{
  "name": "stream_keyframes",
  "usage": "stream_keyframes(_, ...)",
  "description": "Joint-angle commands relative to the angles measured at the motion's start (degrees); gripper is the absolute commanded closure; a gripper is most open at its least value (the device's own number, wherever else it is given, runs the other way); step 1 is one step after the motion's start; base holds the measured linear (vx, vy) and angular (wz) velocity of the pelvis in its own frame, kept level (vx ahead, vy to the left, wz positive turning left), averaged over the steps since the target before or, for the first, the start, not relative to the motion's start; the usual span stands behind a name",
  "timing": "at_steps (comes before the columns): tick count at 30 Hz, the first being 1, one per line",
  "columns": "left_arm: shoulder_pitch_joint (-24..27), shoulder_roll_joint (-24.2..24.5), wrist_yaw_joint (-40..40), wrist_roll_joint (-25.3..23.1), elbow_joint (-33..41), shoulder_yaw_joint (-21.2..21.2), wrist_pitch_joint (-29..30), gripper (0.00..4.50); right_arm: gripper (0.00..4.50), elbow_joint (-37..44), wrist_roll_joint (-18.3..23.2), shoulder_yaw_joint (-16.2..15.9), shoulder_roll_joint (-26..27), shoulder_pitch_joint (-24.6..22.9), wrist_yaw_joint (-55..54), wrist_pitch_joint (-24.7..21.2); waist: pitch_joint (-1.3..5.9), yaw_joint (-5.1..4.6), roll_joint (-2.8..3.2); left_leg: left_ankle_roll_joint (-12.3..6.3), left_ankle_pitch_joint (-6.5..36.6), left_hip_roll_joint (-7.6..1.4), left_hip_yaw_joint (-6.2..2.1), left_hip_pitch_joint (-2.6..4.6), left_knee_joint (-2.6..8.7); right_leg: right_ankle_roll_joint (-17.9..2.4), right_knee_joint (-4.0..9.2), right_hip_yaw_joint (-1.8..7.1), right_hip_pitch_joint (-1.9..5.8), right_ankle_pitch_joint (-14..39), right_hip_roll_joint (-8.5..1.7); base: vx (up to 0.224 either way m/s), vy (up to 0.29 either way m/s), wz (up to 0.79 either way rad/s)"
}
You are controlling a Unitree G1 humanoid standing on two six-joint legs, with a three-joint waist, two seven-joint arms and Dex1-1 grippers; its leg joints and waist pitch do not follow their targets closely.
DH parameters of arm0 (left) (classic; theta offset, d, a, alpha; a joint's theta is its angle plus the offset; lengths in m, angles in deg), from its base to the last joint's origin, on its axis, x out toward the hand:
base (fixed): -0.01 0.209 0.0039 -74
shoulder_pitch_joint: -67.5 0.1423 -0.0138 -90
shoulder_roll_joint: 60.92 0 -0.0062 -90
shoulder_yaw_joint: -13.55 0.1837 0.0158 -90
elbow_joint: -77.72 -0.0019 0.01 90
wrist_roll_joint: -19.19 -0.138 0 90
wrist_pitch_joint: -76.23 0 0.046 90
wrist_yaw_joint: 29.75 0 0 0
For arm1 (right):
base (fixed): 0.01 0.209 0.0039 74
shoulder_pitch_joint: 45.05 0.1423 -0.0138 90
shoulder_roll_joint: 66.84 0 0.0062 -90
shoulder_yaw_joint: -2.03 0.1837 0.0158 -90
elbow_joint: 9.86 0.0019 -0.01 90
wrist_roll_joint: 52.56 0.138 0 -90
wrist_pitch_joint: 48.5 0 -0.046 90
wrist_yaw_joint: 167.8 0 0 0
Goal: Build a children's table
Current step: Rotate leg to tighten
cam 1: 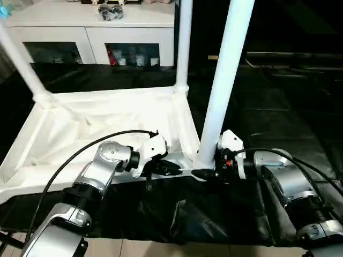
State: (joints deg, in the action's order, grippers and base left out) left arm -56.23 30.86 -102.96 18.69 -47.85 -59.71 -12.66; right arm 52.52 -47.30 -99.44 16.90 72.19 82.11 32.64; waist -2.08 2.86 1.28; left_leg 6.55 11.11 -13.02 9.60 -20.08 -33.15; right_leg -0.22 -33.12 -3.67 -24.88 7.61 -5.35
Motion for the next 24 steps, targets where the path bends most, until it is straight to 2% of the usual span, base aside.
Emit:
stream_keyframes(1, 0.3, -0.6, -1.7, 0.9, 1.8, 1.8, 0.0, 4.50, 1.07, 1.2, 0.7, -2.4, 0.5, -0.6, 2.2, -0.9, 3.37, 0.12, -0.77, -4.56, 13.0, 0.50, 1.25, -0.48, 3.61, -12.1, 3.44, 1.22, 4.08, 17.8, -1.23, 0.000, 0.000, 0.00)
stream_keyframes(6, 0.3, -0.7, -1.3, 0.8, 2.1, 1.5, 0.1, 4.50, 1.60, 2.3, 0.8, -2.6, 1.3, -1.7, 1.7, -1.6, 3.56, 0.43, -0.64, -4.72, 11.2, 0.56, 1.29, -0.49, 3.46, -12.6, 3.14, 1.26, 4.16, 15.6, -1.24, 0.000, 0.000, 0.00)
stream_keyframes(9, 0.2, -1.5, 0.6, 0.4, 1.7, 1.1, 0.0, 4.50, 1.70, 2.8, 1.2, -2.4, 2.4, -2.5, 0.4, -2.0, 3.57, 0.51, -0.60, -4.71, 10.7, 0.56, 1.30, -0.48, 3.46, -12.7, 3.11, 1.23, 4.18, 14.6, -1.17, 0.000, 0.000, 0.00)
stream_keyframes(11, 0.2, -2.0, 1.5, 0.4, 1.5, 1.0, 0.0, 4.50, 1.78, 3.0, 1.5, -2.1, 3.3, -3.0, -0.7, -1.7, 3.48, 0.51, -0.67, -4.53, 11.4, 0.62, 1.32, -0.50, 3.48, -12.3, 3.29, 1.24, 4.16, 15.9, -1.22, 0.000, 0.000, 0.00)
stream_keyframes(13, -0.2, -4.2, 6.9, -0.7, 0.3, 0.5, -0.1, 4.50, 1.80, 2.5, 2.0, -0.4, 6.0, -3.8, -5.4, -1.9, 3.29, 0.36, -0.63, -3.82, 13.2, 0.68, 1.26, -0.40, 3.62, -11.1, 3.78, 1.18, 3.94, 19.5, -1.20, 0.000, 0.000, 0.00)
stream_keyframes(14, -0.2, -4.2, 6.9, -0.7, 0.3, 0.5, -0.1, 4.50, 1.81, 2.5, 2.0, -0.4, 6.0, -3.8, -5.4, -1.9, 3.19, 0.28, -0.65, -3.52, 13.8, 0.71, 1.21, -0.37, 3.68, -10.7, 3.92, 1.18, 3.86, 20.7, -1.21, 0.000, 0.000, 0.00)
stream_keyframes(15, -0.7, -6.3, 12.1, -1.4, -0.8, -0.2, 0.4, 4.50, 1.81, 0.9, 1.2, 0.8, 8.5, -3.9, -11.2, -1.3, 3.15, 0.10, -0.56, -3.00, 14.6, 0.87, 1.12, -0.42, 3.77, -9.6, 4.17, 1.07, 3.92, 23.1, -1.19, 0.000, 0.000, 0.00)
stream_keyframes(16, -1.3, -8.7, 17.6, -2.3, -1.9, -0.7, 1.0, 4.50, 1.81, -1.8, -0.3, 2.5, 11.6, -3.4, -19.3, -0.8, 2.97, -0.10, -0.37, -2.34, 15.8, 1.00, 1.05, -0.26, 3.82, -8.3, 4.62, 0.97, 3.63, 26.2, -1.22, 0.000, 0.000, 0.00)
stream_keyframes(17, -1.4, -9.3, 18.9, -2.6, -2.2, -0.8, 1.1, 4.50, 1.81, -2.5, -0.6, 2.9, 12.3, -3.2, -21.3, -0.7, 2.88, -0.28, -0.32, -1.87, 16.5, 1.06, 1.06, -0.11, 3.75, -7.7, 4.83, 0.91, 3.33, 28.0, -1.22, 0.000, 0.000, 0.00)
stream_keyframes(18, -1.9, -10.9, 22.3, -3.2, -2.9, -1.0, 1.6, 4.50, 1.81, -4.2, -1.2, 4.1, 14.6, -2.6, -26.8, -0.5, 2.83, -0.68, -0.49, -1.35, 17.9, 1.31, 0.80, -0.11, 3.79, -6.1, 5.27, 0.51, 3.37, 31.6, -1.16, 0.000, 0.000, 0.00)
stream_keyframes(19, -1.9, -10.9, 22.3, -3.2, -2.9, -1.0, 1.6, 4.50, 1.82, -4.2, -1.2, 4.1, 14.6, -2.6, -26.8, -0.5, 2.83, -0.86, -0.50, -1.24, 18.2, 1.36, 0.67, -0.22, 3.80, -5.3, 5.38, 0.37, 3.43, 32.9, -1.23, 0.000, 0.000, 0.00)
stream_keyframes(20, -2.7, -12.9, 25.7, -3.6, -3.9, -1.2, 2.1, 4.50, 1.82, -5.6, -1.3, 5.4, 17.3, -2.0, -32.1, -0.2, 2.78, -1.22, -0.56, -1.45, 19.2, 1.56, 0.55, -0.24, 3.75, -3.8, 5.82, 0.06, 3.33, 35.2, -1.15, 0.000, 0.000, 0.00)
stream_keyframes(21, -3.1, -13.6, 27.1, -3.7, -4.3, -1.4, 2.2, 4.50, 1.82, -6.0, -1.3, 5.9, 18.4, -1.8, -34.0, -0.2, 2.75, -1.68, -0.22, -1.63, 20.1, 1.59, 0.53, -0.13, 3.70, -3.0, 6.26, 0.00, 2.96, 36.4, -1.11, 0.000, 0.000, 0.00)
stream_keyframes(22, -3.1, -13.6, 27.1, -3.7, -4.3, -1.4, 2.2, 4.50, 1.83, -6.0, -1.3, 5.9, 18.4, -1.8, -34.0, -0.2, 2.76, -1.82, -0.40, -1.99, 20.7, 1.79, 0.46, -0.10, 3.59, -2.3, 6.58, -0.34, 2.95, 37.4, -0.99, 0.000, 0.000, 0.00)
stream_keyframes(24, -4.1, -15.3, 30.6, -3.9, -5.4, -2.4, 2.7, 4.50, 1.83, -6.9, -1.6, 6.9, 21.0, -0.8, -38.2, -0.8, 2.87, -1.91, -0.14, -2.52, 20.6, 1.86, 0.47, -0.22, 3.63, -2.0, 6.74, -0.43, 2.96, 37.0, -0.96, 0.000, 0.000, 0.00)
